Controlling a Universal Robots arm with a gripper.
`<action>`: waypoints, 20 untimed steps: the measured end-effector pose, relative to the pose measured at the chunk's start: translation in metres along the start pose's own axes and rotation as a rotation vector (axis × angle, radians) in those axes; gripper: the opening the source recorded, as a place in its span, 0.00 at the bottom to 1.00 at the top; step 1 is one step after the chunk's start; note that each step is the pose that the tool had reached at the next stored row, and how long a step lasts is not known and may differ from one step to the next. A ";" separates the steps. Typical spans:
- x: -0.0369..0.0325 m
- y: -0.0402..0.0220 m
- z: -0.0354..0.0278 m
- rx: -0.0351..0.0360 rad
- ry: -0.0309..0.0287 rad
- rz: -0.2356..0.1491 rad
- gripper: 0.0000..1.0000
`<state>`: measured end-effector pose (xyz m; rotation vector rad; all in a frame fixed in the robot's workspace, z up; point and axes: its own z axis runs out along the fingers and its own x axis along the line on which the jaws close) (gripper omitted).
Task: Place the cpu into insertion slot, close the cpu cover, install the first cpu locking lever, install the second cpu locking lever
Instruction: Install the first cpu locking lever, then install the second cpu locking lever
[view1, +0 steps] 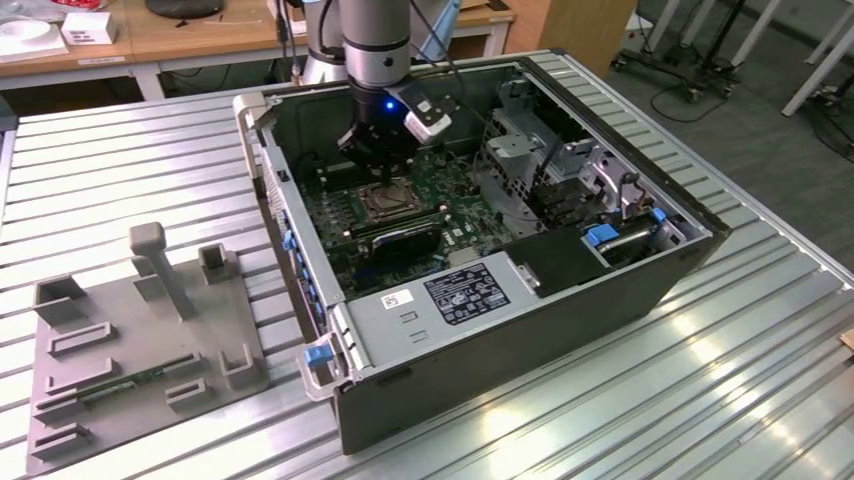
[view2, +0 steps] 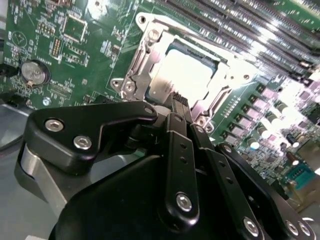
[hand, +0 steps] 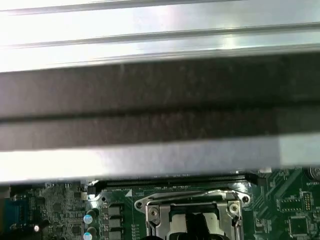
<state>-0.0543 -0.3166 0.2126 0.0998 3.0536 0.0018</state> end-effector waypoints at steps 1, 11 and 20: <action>-0.0001 -0.0018 0.0000 0.0000 0.0000 0.000 0.11; -0.0008 -0.0116 -0.0011 0.0001 0.0000 0.000 0.11; -0.0012 -0.0154 -0.0016 0.0005 -0.0001 0.000 0.11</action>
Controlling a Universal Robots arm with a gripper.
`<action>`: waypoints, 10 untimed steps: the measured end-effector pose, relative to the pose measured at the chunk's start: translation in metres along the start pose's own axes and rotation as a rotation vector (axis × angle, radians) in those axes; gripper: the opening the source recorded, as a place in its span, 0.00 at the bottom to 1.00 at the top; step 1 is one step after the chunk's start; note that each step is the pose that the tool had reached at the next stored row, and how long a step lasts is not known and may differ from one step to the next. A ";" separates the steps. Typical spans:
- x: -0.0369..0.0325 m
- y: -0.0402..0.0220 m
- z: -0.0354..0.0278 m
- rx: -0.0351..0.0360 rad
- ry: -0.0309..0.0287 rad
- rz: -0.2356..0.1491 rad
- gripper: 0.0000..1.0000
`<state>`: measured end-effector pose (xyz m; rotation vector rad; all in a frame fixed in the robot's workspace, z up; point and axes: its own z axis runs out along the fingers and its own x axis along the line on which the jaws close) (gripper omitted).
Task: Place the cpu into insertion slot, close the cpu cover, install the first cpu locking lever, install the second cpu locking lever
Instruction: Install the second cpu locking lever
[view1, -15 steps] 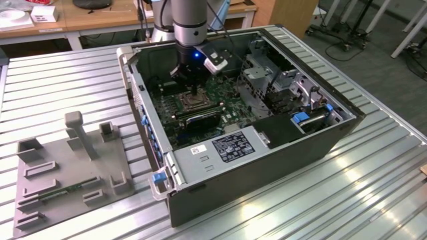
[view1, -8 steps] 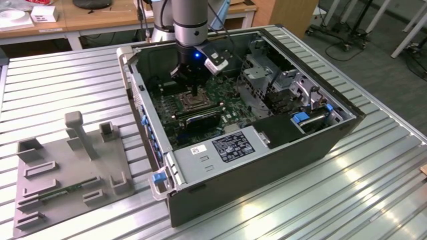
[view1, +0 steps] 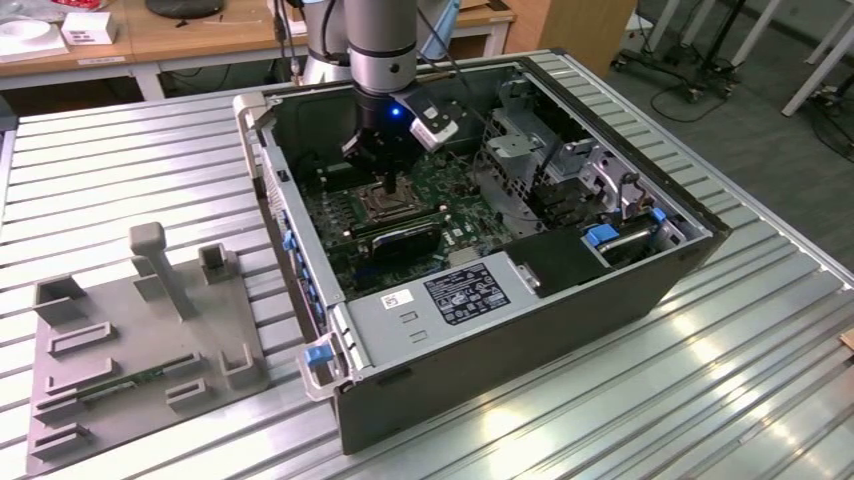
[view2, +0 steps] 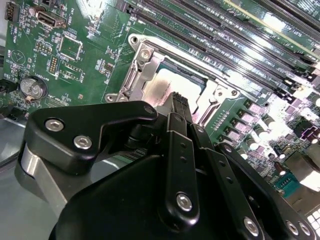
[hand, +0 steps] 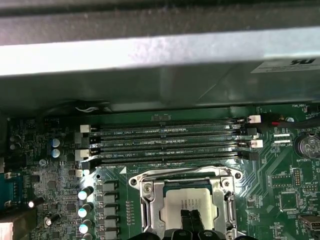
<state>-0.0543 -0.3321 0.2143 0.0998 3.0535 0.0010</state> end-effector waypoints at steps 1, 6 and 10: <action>-0.0001 0.0000 -0.0004 0.0009 -0.0001 0.000 0.11; -0.0001 0.0000 -0.0020 0.0018 0.0000 0.000 0.11; -0.0008 0.0001 -0.0093 0.0016 -0.0001 0.000 0.11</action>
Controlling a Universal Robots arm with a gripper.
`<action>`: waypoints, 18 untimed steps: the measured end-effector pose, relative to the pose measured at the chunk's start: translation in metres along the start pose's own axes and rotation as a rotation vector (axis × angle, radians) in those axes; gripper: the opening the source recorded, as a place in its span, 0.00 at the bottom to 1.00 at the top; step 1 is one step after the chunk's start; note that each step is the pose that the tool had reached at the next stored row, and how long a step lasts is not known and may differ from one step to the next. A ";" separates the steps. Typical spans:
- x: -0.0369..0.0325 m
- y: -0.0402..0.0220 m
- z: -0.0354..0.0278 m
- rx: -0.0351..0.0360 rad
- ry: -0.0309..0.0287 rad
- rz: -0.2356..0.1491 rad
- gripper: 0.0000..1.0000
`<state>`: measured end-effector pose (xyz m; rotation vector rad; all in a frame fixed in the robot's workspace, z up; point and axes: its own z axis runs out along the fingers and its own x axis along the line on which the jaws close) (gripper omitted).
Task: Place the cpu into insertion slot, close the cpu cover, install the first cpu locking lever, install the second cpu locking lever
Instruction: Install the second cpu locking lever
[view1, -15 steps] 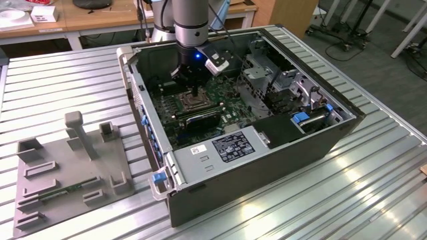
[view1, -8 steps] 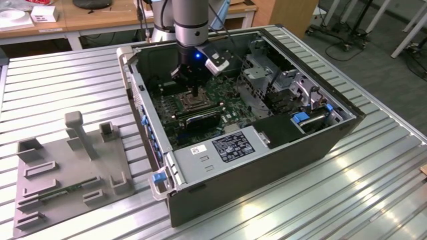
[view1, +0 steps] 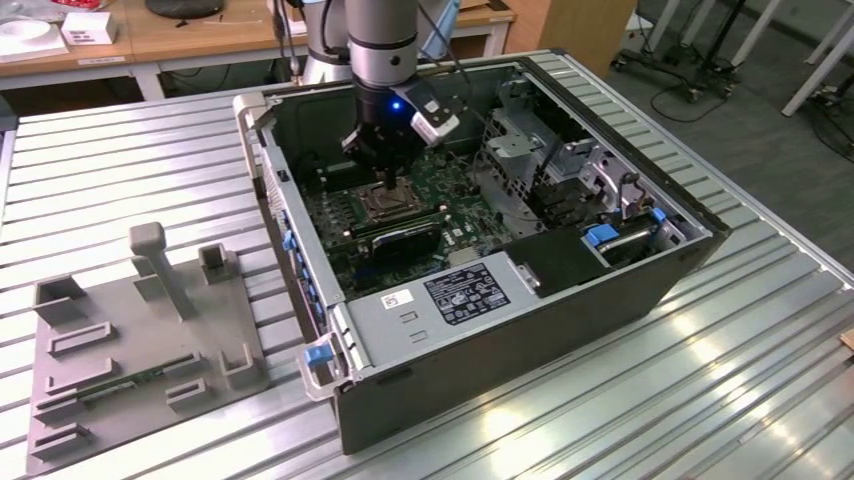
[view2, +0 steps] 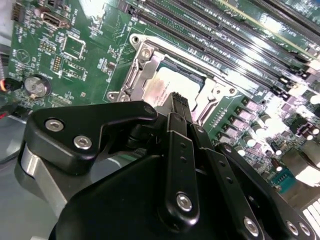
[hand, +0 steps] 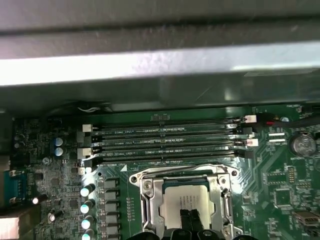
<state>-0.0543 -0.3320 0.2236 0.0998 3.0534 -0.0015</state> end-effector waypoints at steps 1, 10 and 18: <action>-0.0002 0.0000 -0.0026 -0.0001 0.0000 0.000 0.11; -0.0018 0.0000 -0.0205 -0.0004 0.0001 0.000 0.11; -0.0022 -0.0032 -0.0223 -0.0034 0.0002 0.000 0.11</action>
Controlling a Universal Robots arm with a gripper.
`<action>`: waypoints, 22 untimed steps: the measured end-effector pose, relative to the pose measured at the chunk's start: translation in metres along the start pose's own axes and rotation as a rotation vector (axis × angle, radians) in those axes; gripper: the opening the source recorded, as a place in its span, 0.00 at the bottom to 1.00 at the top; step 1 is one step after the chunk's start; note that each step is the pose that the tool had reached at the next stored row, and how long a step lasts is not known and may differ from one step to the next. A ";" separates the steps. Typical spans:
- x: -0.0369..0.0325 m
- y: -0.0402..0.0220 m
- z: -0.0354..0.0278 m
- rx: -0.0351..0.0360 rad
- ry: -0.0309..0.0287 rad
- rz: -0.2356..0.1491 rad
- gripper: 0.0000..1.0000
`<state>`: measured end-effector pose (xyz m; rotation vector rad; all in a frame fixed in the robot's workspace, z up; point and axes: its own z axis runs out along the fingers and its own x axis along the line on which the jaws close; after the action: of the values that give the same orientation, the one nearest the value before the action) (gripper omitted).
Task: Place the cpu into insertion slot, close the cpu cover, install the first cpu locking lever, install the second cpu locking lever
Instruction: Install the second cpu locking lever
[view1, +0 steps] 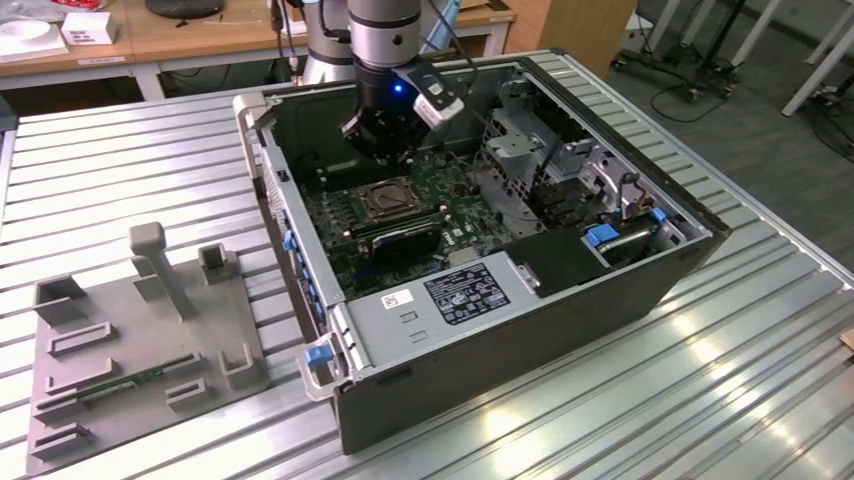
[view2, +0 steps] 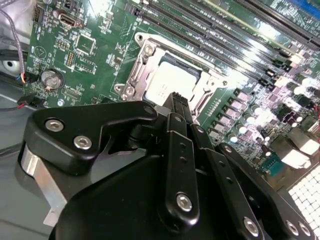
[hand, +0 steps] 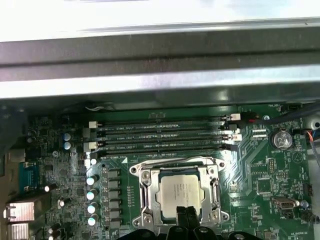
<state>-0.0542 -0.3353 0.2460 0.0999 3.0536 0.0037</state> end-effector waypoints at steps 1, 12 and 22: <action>-0.0001 -0.0015 0.0000 0.0000 0.0000 0.000 0.11; -0.0018 -0.0242 0.0000 0.0000 0.0000 0.000 0.11; -0.0013 -0.0291 0.0065 0.0001 0.0000 0.000 0.11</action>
<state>-0.0542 -0.3643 0.2394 0.0998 3.0536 0.0035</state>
